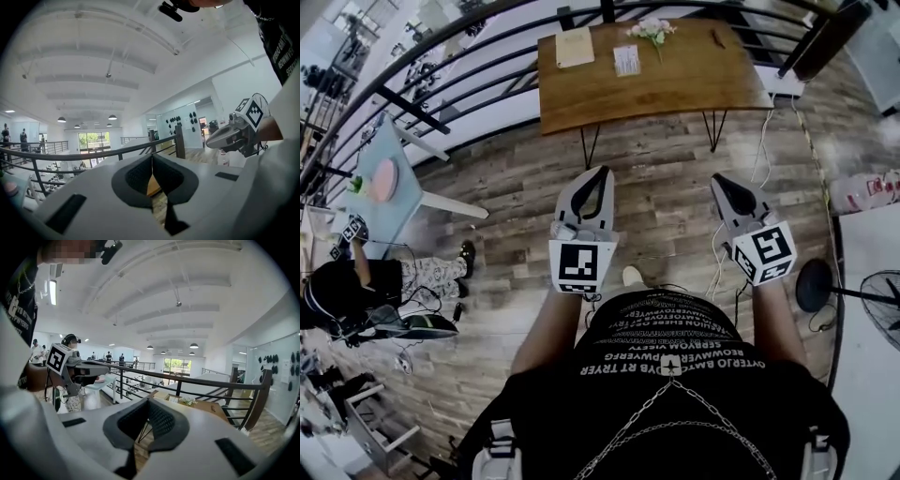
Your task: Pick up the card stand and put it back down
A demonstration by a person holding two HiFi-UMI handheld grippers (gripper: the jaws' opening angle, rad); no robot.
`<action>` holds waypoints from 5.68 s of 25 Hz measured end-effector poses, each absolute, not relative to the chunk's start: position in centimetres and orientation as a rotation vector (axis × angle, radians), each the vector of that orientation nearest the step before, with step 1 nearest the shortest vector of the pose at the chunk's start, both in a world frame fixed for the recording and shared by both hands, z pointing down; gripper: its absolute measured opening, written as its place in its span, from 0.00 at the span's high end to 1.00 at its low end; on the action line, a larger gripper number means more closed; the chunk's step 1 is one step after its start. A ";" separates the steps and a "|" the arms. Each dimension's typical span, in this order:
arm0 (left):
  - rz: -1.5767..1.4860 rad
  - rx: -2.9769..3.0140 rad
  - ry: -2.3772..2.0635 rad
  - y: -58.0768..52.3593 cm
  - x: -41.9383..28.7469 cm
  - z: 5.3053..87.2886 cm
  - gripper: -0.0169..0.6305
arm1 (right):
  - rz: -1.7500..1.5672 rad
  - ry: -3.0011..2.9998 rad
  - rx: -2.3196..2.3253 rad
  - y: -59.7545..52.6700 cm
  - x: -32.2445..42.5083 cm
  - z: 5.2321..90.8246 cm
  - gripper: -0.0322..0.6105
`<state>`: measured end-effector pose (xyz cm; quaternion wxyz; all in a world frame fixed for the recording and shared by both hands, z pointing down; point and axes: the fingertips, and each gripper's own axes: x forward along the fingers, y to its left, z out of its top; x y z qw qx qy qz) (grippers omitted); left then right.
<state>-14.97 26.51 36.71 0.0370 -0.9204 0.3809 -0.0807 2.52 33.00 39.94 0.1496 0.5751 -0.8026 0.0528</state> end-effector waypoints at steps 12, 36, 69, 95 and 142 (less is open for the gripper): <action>-0.284 -2.830 1.156 23.6 -16.9 37.3 0.93 | 0.181 -2.295 1.726 30.9 2.2 39.4 0.93; -0.304 -2.763 1.345 18.8 -17.9 38.6 0.93 | 0.158 -2.376 1.542 24.0 1.0 41.4 0.93; -0.324 -2.786 1.407 5.4 -7.4 38.3 0.93 | 0.195 -2.434 1.443 9.4 10.8 41.3 0.93; -0.477 -2.449 1.520 1.5 -4.3 36.9 0.93 | 0.174 -2.489 1.376 2.6 16.0 41.6 0.93; -0.387 -2.719 1.276 -19.5 -8.0 38.3 0.93 | 0.177 -2.386 1.530 -16.1 9.5 40.9 0.93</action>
